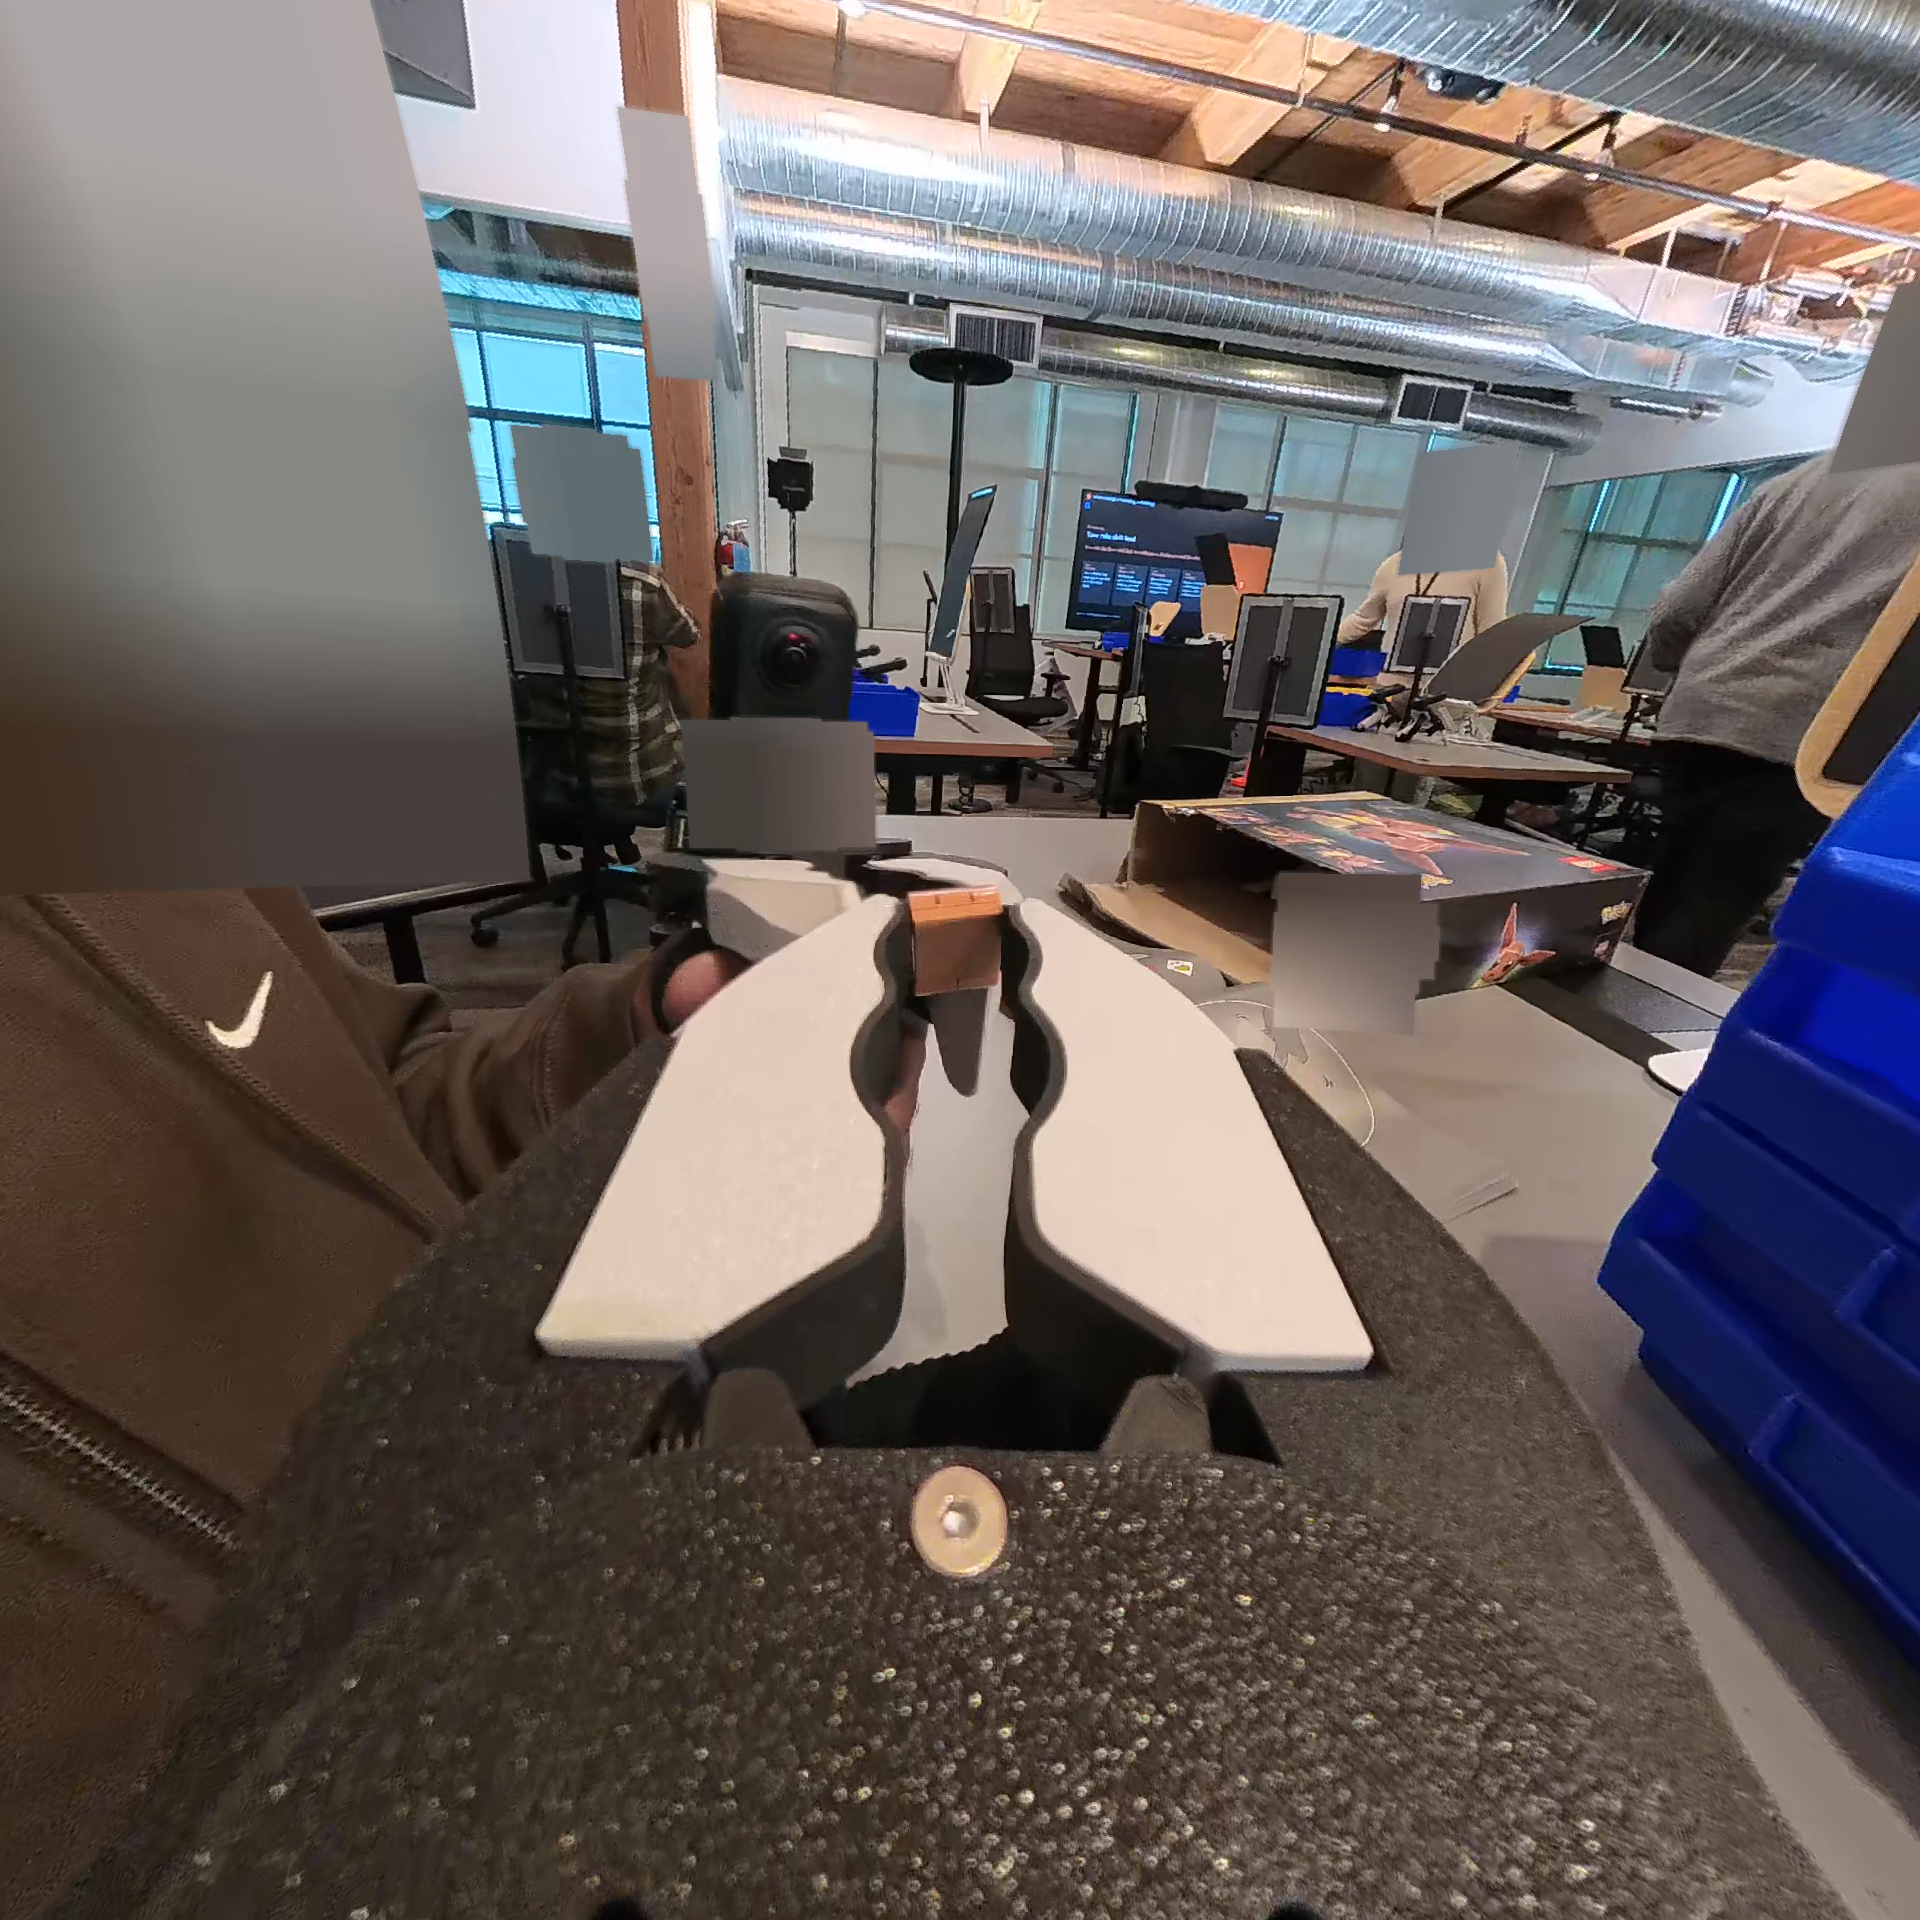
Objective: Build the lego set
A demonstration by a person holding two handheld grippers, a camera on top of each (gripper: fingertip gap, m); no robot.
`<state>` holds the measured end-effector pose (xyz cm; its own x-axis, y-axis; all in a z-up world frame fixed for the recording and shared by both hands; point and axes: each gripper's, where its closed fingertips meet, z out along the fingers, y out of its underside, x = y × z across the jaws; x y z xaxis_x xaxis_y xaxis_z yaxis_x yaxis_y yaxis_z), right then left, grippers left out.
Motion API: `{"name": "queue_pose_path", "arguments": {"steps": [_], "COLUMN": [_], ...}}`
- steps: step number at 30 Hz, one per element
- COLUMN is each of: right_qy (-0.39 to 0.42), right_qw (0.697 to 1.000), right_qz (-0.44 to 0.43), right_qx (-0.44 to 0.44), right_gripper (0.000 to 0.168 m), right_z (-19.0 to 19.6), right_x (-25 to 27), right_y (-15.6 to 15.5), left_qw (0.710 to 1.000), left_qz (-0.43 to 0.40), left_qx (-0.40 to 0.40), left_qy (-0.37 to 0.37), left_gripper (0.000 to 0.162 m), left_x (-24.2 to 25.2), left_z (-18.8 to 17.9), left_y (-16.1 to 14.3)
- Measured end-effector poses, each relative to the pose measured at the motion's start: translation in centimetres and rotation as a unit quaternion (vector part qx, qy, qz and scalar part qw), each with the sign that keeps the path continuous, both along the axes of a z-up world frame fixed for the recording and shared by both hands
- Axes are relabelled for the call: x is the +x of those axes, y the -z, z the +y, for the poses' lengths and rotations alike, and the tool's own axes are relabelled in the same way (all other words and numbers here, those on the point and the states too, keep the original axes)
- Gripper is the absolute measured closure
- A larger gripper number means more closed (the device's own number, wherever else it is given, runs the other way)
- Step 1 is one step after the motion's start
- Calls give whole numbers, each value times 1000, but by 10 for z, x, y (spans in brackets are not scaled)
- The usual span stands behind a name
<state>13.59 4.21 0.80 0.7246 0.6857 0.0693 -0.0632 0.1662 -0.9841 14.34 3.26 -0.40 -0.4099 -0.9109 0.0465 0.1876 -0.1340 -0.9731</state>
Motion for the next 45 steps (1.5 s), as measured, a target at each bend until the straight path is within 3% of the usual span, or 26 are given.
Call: {"name": "queue_pose_path", "arguments": {"steps": [8, 20, 23, 29, 32, 35, 37, 40, 42, 45], "right_qy": [-20, -94, -124, -92, -29, 102, 220, 388, 443, 454], "right_qw": [1000, 995, 991, 995, 999, 993, 969, 907, 881, 881], "right_qz": [1, -5, -1, 16, 8, -62, -113, -159, -167, -124], "right_qx": [-7, -46, -52, -41, -20, 11, 28, 30, -10, -54], "right_gripper": [152, 152, 152, 152, 152, 152, 152, 152, 151, 134], "right_z": [-3, -16, -23, -15, -5, 21, 45, 82, 108, 124], "right_x": [-3, -8, -9, 1, 14, 43, 77, 146, 185, 211], "right_y": [1, 8, 8, 3, -1, -10, -35, -80, -88, -81], "left_qw": [1000, 981, 962, 961, 962, 968, 970, 971, 973, 976], "left_qz": [11, 66, 43, 39, 37, 48, 56, 58, 56, 54], "left_qx": [2, -95, -164, -188, -192, -175, -165, -162, -154, -154], "left_qy": [13, 157, 213, 198, 192, 176, 171, 168, 160, 144], "left_gripper": [144, 145, 146, 146, 146, 146, 145, 145, 145, 145], "left_x": [-2, -7, -16, -13, -12, -7, -4, -2, -2, -2], "left_z": [-2, -18, -16, -7, -5, -7, -9, -12, -12, -6], "left_y": [2, 10, -3, -4, -4, 0, 3, 4, 4, 5]}}
